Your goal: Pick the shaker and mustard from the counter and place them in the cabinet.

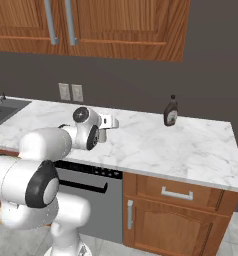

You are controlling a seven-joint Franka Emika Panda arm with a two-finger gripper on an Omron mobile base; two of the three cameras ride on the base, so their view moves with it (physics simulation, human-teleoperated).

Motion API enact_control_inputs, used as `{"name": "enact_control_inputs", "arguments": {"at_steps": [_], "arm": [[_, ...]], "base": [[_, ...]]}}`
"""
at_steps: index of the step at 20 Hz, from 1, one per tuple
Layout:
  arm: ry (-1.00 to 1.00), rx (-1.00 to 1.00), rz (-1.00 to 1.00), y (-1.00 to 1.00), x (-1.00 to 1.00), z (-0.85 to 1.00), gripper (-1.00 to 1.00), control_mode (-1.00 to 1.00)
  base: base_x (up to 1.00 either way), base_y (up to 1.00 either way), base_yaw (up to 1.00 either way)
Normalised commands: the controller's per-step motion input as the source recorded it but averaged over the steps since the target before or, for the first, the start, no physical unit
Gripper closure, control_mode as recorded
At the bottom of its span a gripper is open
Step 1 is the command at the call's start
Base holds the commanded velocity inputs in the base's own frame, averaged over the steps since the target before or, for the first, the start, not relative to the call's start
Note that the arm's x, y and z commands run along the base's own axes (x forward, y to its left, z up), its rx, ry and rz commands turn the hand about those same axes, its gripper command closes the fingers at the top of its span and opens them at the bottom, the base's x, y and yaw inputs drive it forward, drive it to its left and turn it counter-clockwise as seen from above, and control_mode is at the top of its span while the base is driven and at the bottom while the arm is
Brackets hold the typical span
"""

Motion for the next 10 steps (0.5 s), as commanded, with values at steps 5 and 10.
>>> {"name": "enact_control_inputs", "arguments": {"at_steps": [5,10], "arm": [[-0.02,0.07,0.0,0.0,-0.93,0.65,1.0,-1.0],[0.0,0.08,0.0,0.03,-0.75,0.49,1.0,-1.0]], "base": [[0.0,0.0,0.0],[0.0,0.0,0.0]]}}
